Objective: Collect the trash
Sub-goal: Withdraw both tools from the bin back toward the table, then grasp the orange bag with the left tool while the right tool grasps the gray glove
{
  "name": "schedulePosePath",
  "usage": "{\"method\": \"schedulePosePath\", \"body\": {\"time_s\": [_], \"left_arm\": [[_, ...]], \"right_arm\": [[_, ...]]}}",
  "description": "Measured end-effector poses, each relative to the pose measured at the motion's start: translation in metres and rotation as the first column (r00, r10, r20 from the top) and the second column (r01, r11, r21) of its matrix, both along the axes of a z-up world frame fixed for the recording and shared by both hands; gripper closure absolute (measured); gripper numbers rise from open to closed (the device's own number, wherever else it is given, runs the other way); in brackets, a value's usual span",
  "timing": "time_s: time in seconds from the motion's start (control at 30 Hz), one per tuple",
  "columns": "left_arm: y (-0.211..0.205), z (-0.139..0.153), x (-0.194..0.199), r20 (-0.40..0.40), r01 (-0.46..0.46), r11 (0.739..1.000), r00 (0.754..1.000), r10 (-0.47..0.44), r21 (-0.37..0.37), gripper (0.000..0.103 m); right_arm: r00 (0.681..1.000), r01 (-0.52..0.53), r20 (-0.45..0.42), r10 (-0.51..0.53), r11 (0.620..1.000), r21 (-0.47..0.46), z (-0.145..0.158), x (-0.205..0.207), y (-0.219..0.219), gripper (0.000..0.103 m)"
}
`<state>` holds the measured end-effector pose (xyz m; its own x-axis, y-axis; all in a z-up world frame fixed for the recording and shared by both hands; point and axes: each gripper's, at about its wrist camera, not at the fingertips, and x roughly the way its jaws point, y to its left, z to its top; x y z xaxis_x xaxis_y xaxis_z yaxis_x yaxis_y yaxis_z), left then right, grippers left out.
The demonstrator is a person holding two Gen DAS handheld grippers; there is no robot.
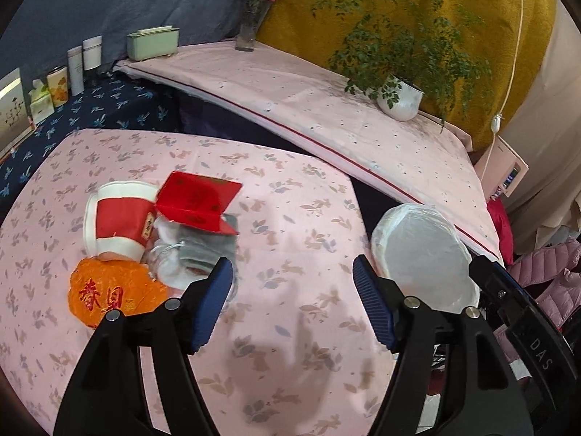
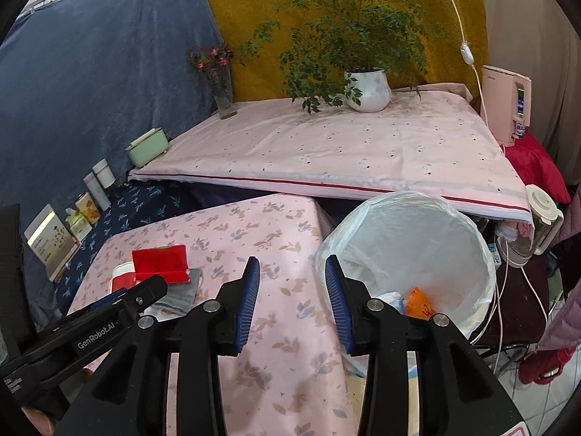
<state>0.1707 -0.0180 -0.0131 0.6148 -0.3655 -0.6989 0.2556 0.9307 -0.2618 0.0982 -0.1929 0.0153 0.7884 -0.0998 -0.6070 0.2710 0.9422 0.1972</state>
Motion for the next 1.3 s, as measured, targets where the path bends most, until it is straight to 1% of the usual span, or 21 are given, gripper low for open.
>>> {"method": "schedulePosePath", "body": {"time_s": [0.03,0.13,0.17,0.2,0.27,0.37,0.57,0.67,0.83,0.9,0.93,0.97,1.03,1.1,1.13,1.17,1.2,1.23,1.3], "left_arm": [[0.008,-0.003,0.0,-0.006,-0.018,1.0,1.0,0.018,0.002,0.034],[0.035,-0.013,0.001,-0.017,-0.082,0.997,0.996,0.082,0.012,0.024],[0.043,-0.015,0.001,-0.021,-0.106,0.994,0.994,0.106,0.016,0.019],[0.051,-0.019,0.001,-0.026,-0.132,0.991,0.991,0.132,0.019,0.017],[0.069,-0.027,0.003,-0.046,-0.167,0.986,0.985,0.167,0.016,0.017],[0.092,-0.041,0.006,-0.082,-0.209,0.978,0.974,0.21,0.03,0.017],[0.126,-0.07,0.011,-0.14,-0.272,0.959,0.949,0.281,0.076,0.017],[0.139,-0.084,0.014,-0.177,-0.296,0.951,0.935,0.307,0.086,0.017],[0.149,-0.104,0.024,-0.232,-0.307,0.947,0.918,0.322,0.097,0.017],[0.149,-0.112,0.028,-0.254,-0.298,0.949,0.915,0.314,0.098,0.017],[0.147,-0.114,0.029,-0.253,-0.297,0.949,0.915,0.314,0.103,0.017],[0.145,-0.114,0.028,-0.236,-0.292,0.95,0.921,0.312,0.113,0.018],[0.141,-0.114,0.028,-0.23,-0.277,0.954,0.927,0.297,0.116,0.021],[0.137,-0.112,0.027,-0.22,-0.261,0.958,0.934,0.282,0.119,0.035],[0.135,-0.111,0.027,-0.218,-0.249,0.961,0.938,0.27,0.118,0.041],[0.133,-0.111,0.027,-0.216,-0.24,0.964,0.941,0.261,0.119,0.048],[0.131,-0.11,0.027,-0.218,-0.229,0.967,0.944,0.249,0.112,0.059],[0.128,-0.11,0.028,-0.222,-0.216,0.971,0.946,0.234,0.102,0.064],[0.123,-0.108,0.028,-0.232,-0.189,0.978,0.951,0.204,0.084,0.084]], "right_arm": [[1.0,-0.009,-0.001,0.009,1.0,-0.001,-0.001,0.001,0.006,0.062],[0.999,-0.039,-0.012,0.039,0.999,-0.001,-0.005,0.005,0.023,0.062],[0.999,-0.047,-0.016,0.047,0.999,-0.001,-0.006,0.007,0.028,0.062],[0.998,-0.056,-0.02,0.056,0.998,0.0,-0.008,0.008,0.033,0.061],[0.997,-0.07,-0.027,0.07,0.998,0.004,-0.011,0.011,0.042,0.06],[0.996,-0.085,-0.037,0.086,0.996,0.012,-0.018,0.015,0.054,0.056],[0.99,-0.12,-0.074,0.122,0.992,0.023,-0.035,0.025,0.076,0.056],[0.986,-0.139,-0.094,0.14,0.99,0.025,-0.043,0.031,0.087,0.056],[0.978,-0.167,-0.122,0.168,0.986,0.023,-0.055,0.04,0.105,0.056],[0.975,-0.175,-0.132,0.177,0.984,0.023,-0.06,0.044,0.111,0.056],[0.974,-0.178,-0.137,0.18,0.984,0.023,-0.062,0.045,0.114,0.056],[0.973,-0.181,-0.142,0.182,0.983,0.023,-0.064,0.047,0.115,0.056],[0.971,-0.185,-0.152,0.186,0.982,0.024,-0.067,0.05,0.118,0.056],[0.968,-0.188,-0.163,0.19,0.982,0.025,-0.072,0.054,0.121,0.056],[0.967,-0.19,-0.168,0.191,0.982,0.025,-0.073,0.055,0.122,0.056],[0.966,-0.191,-0.171,0.192,0.981,0.025,-0.075,0.057,0.124,0.056],[0.965,-0.192,-0.174,0.194,0.981,0.026,-0.076,0.058,0.125,0.056],[0.964,-0.196,-0.178,0.197,0.98,0.027,-0.078,0.06,0.127,0.056],[0.962,-0.204,-0.183,0.205,0.979,0.025,-0.08,0.064,0.131,0.056]]}}
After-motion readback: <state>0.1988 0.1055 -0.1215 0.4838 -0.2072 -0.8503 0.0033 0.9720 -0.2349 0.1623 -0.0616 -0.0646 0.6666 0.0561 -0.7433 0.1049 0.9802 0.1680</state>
